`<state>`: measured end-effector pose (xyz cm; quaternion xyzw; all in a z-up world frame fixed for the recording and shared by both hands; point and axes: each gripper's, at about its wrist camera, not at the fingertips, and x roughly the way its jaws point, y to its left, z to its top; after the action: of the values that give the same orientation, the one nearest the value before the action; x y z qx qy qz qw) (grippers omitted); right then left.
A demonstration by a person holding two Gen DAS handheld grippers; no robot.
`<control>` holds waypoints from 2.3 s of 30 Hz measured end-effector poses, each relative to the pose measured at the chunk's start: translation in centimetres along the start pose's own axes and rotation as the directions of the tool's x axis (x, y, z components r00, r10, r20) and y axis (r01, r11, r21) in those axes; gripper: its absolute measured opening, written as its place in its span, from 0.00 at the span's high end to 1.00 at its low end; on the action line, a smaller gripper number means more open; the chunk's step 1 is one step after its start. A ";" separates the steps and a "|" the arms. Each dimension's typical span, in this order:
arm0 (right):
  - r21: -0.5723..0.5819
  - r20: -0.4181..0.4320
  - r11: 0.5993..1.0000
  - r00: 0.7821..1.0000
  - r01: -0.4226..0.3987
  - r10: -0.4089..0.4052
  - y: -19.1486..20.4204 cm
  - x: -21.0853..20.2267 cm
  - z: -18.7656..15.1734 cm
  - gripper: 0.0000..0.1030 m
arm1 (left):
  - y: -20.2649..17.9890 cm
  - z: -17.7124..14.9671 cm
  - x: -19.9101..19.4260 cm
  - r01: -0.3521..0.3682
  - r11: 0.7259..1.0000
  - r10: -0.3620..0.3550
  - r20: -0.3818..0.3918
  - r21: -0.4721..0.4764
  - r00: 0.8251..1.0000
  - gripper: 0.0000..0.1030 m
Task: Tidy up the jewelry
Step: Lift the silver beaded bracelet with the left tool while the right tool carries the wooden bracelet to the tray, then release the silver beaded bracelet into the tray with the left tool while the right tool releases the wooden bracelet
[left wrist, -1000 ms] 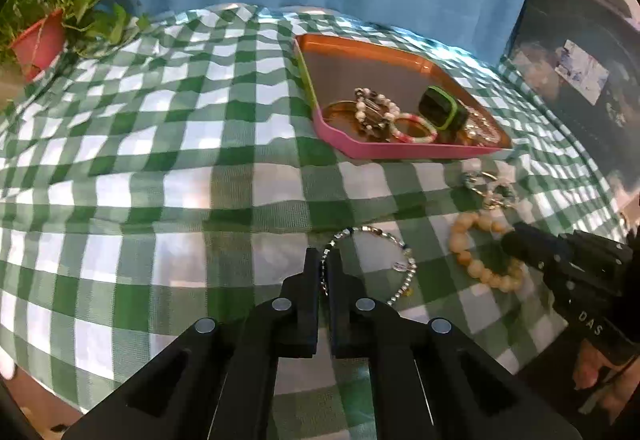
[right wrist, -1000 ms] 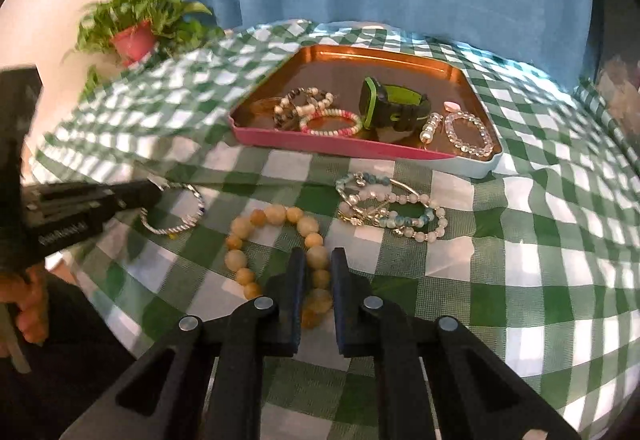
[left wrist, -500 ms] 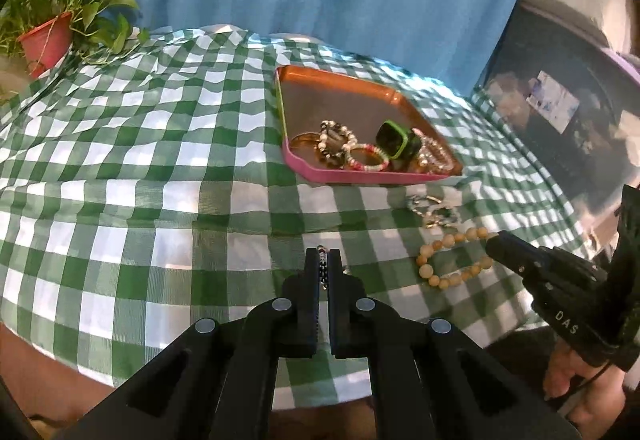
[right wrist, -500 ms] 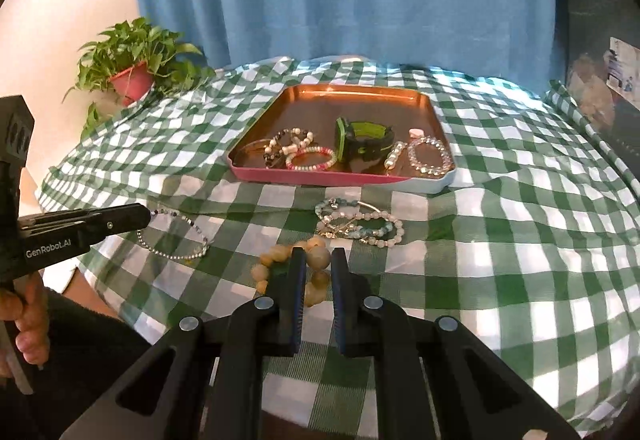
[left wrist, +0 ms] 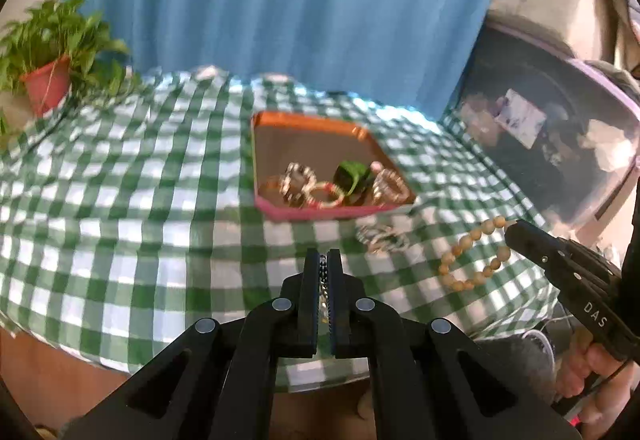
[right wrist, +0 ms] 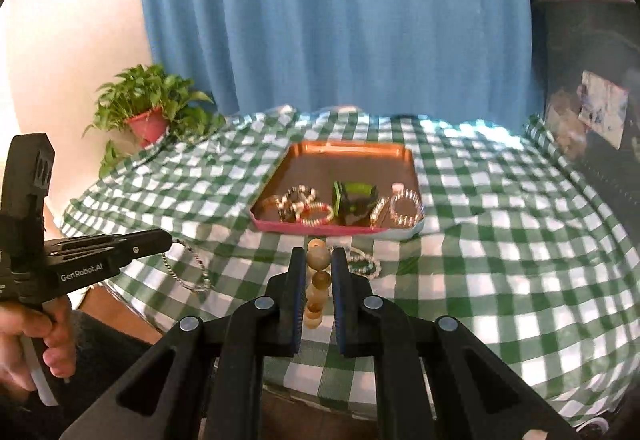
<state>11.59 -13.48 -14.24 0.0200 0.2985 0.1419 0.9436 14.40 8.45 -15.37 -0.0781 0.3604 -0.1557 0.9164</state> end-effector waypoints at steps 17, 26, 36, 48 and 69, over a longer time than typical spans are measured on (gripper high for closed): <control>-0.107 0.222 0.994 0.973 -0.036 0.059 2.8 -6.8 8.0 0.90 | -4.8 7.9 -7.1 0.040 0.991 -0.069 0.228 0.130 0.971 0.97; -0.093 0.200 0.993 0.976 -0.066 0.084 1.4 -1.6 9.7 0.90 | -5.6 9.6 -2.1 0.029 0.985 -0.066 0.214 0.172 0.975 0.97; -0.063 0.143 0.994 0.984 -0.095 0.103 -0.4 6.4 11.2 0.90 | -3.6 12.4 6.3 0.048 0.990 -0.070 0.174 0.129 0.982 0.97; -0.010 0.096 0.994 0.990 -0.106 0.107 -3.5 16.4 13.0 0.90 | -1.7 16.0 15.7 0.032 0.995 -0.047 0.159 0.094 0.986 0.97; 0.125 -0.192 0.992 0.981 0.013 0.011 -9.6 30.0 8.1 0.90 | 7.2 10.5 28.3 -0.153 0.988 0.150 -0.144 -0.013 0.978 0.97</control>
<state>42.14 -13.94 -25.48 0.0655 0.3969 0.1234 0.9072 42.85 5.85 -27.55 -0.0500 0.4315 -0.0863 0.8966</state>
